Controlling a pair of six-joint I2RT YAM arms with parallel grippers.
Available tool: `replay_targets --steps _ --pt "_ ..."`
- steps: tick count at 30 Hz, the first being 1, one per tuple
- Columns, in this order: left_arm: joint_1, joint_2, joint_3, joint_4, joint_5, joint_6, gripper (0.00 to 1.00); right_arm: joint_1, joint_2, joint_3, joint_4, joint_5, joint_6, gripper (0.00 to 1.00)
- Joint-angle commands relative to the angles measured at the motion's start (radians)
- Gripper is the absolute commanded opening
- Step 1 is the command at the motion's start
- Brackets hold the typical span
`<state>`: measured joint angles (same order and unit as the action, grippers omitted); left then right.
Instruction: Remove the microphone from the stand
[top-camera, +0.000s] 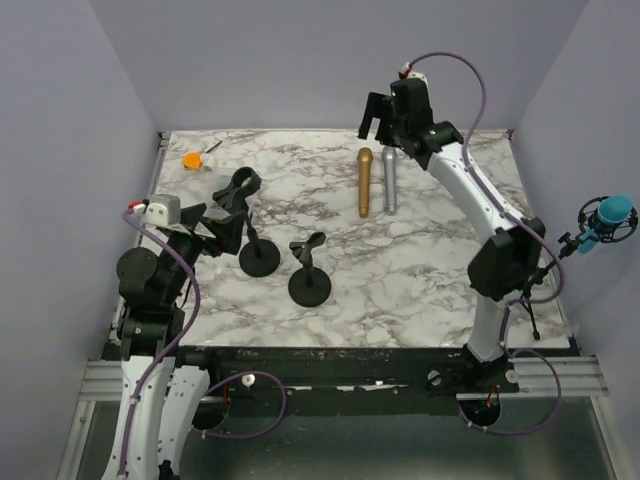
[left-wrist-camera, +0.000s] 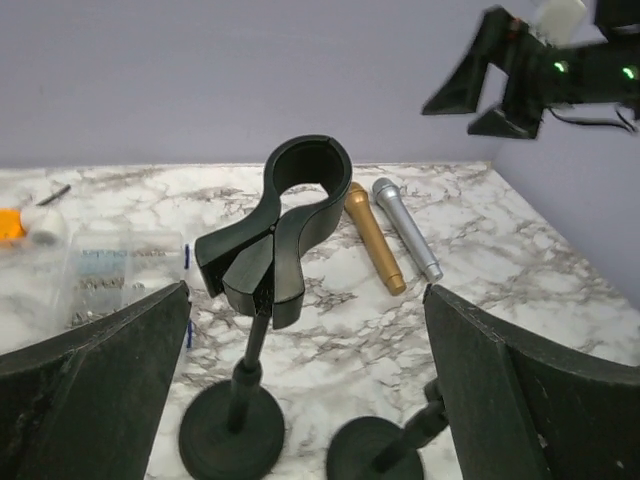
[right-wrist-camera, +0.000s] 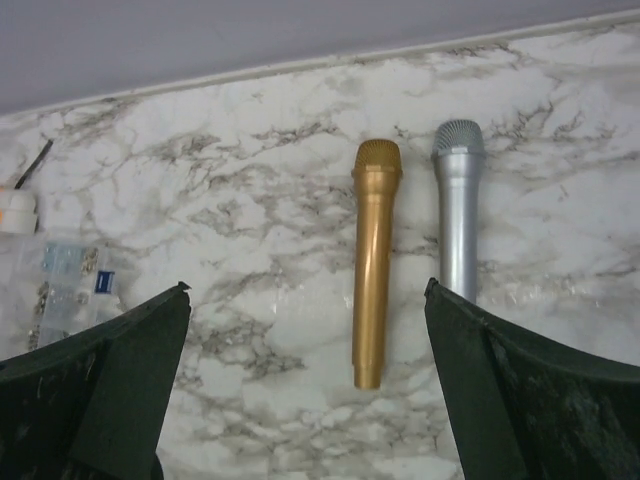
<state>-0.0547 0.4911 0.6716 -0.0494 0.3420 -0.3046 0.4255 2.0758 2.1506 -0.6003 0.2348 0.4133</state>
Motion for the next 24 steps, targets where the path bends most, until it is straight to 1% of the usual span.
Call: replay_targets --steps 1,3,6,8,10,12,14,18,21,24 --pt "-0.002 0.006 0.173 -0.345 -0.174 -0.277 0.99 0.025 -0.323 -0.461 0.13 -0.145 0.05 1.0" --pt "0.001 0.033 0.234 -0.431 -0.15 -0.328 0.99 0.029 -0.477 -0.655 0.206 -0.207 0.07 1.0" --pt "0.007 0.083 0.293 -0.508 -0.088 -0.423 0.99 0.033 -0.644 -0.822 0.216 -0.266 0.073 1.0" --pt "0.012 0.111 0.304 -0.501 -0.021 -0.501 0.99 0.033 -0.729 -0.92 0.208 -0.281 0.08 1.0" --pt "0.016 0.13 0.293 -0.472 0.023 -0.602 0.99 0.033 -0.798 -0.988 0.205 -0.333 0.088 1.0" --pt "0.024 0.131 0.261 -0.413 0.049 -0.698 0.99 0.033 -0.856 -1.04 0.198 -0.373 0.1 1.0" --pt "0.028 0.113 0.209 -0.32 0.046 -0.781 0.99 0.033 -0.911 -1.081 0.201 -0.395 0.117 1.0" --pt "0.034 0.081 0.12 -0.192 -0.027 -0.928 0.99 0.033 -0.992 -1.124 0.204 -0.415 0.133 1.0" --pt "0.036 0.071 0.057 -0.094 -0.06 -1.033 0.99 0.033 -1.019 -1.123 0.179 -0.416 0.129 1.0" --pt "0.042 0.049 -0.011 0.041 -0.116 -1.099 0.99 0.033 -1.047 -1.123 0.172 -0.419 0.13 1.0"
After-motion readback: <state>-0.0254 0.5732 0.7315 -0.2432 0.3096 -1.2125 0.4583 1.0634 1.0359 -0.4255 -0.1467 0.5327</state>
